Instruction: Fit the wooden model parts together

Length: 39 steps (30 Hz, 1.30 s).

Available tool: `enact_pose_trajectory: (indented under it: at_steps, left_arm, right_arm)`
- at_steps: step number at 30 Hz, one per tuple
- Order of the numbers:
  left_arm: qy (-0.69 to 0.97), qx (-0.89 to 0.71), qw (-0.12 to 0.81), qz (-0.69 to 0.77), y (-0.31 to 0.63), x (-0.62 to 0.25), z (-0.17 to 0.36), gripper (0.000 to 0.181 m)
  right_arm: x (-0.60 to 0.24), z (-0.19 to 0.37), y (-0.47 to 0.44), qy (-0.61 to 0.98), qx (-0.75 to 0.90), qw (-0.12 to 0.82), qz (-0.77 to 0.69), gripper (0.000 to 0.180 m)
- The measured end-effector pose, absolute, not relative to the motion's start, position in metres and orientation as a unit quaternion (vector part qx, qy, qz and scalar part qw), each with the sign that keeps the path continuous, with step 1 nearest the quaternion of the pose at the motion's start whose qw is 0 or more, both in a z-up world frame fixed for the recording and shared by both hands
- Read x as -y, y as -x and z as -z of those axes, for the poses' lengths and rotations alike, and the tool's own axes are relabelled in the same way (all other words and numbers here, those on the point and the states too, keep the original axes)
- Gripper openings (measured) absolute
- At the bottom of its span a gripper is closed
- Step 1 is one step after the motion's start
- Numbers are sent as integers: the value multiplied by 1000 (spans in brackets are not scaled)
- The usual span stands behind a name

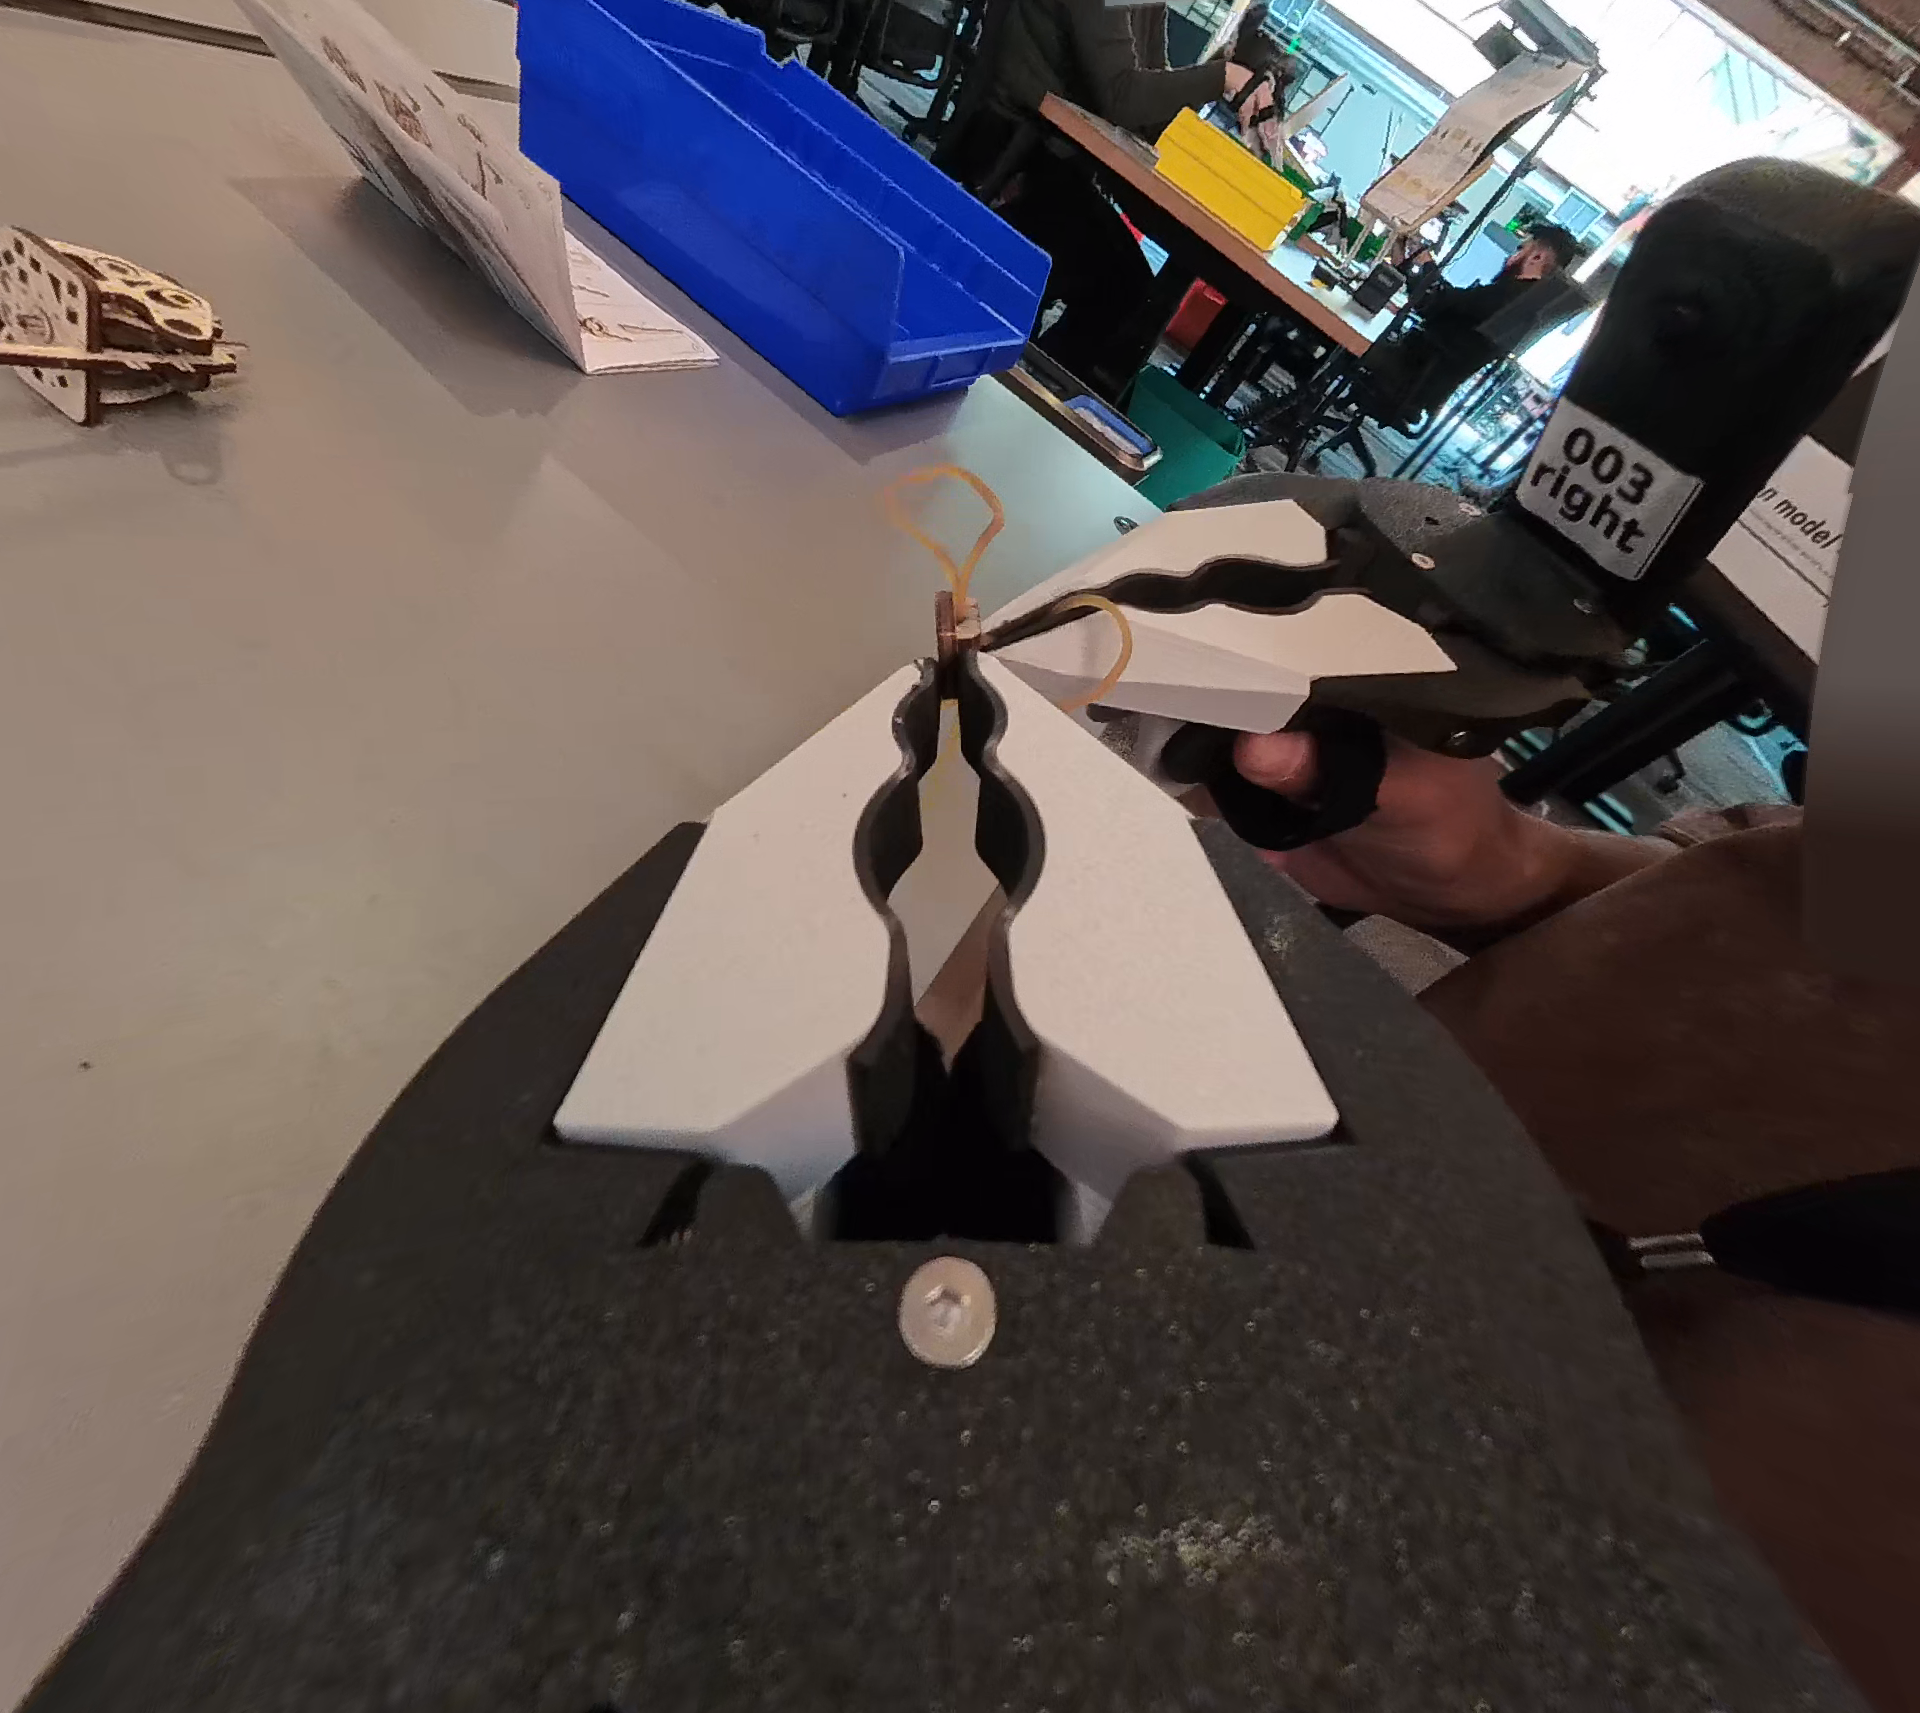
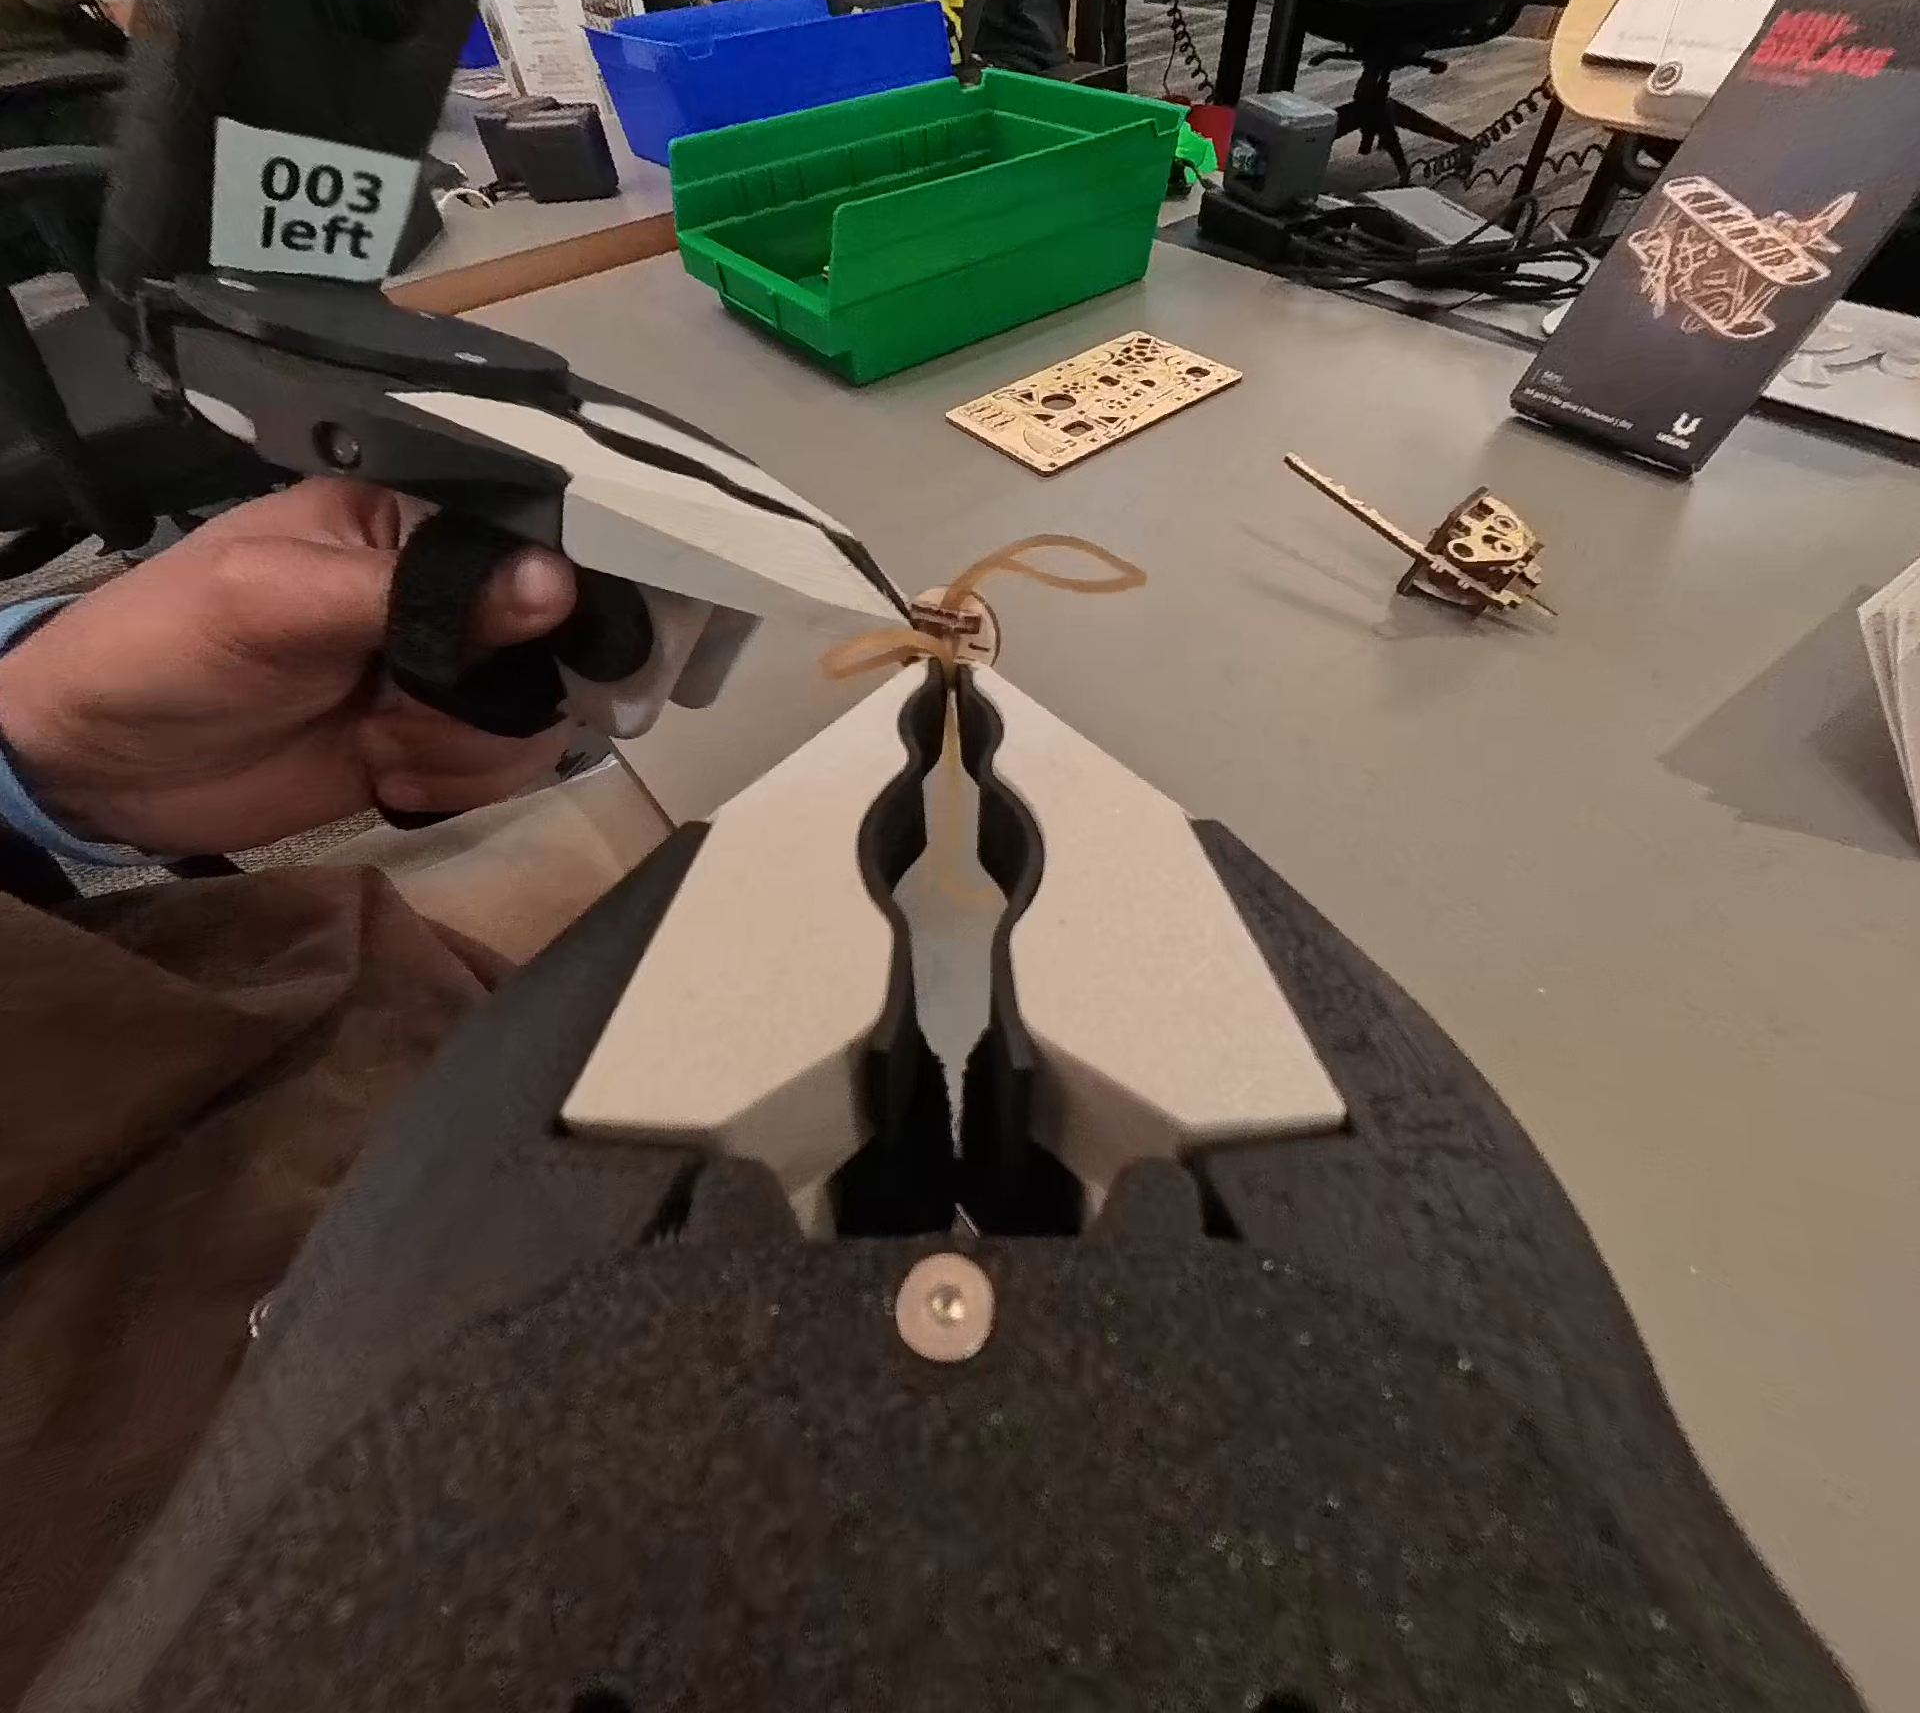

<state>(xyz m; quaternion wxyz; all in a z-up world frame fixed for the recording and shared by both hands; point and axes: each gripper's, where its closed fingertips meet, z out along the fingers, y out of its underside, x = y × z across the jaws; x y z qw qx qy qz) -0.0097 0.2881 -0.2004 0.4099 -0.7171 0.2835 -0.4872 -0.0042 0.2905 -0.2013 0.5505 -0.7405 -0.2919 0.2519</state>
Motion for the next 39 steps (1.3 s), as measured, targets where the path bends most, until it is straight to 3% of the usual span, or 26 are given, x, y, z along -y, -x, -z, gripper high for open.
enact_pose_trajectory:
  at_steps: [17, 39]
  left_arm:
    - [717, -355, 456, 390, 6, -284, 204, 1]
    - [707, -339, 444, 432, 3, -280, 198, 1]
  right_arm:
    - [-291, 202, 2, 732, 323, 563, -206, 2]
    - [-288, 195, 0, 711, 353, 580, -185, 7]
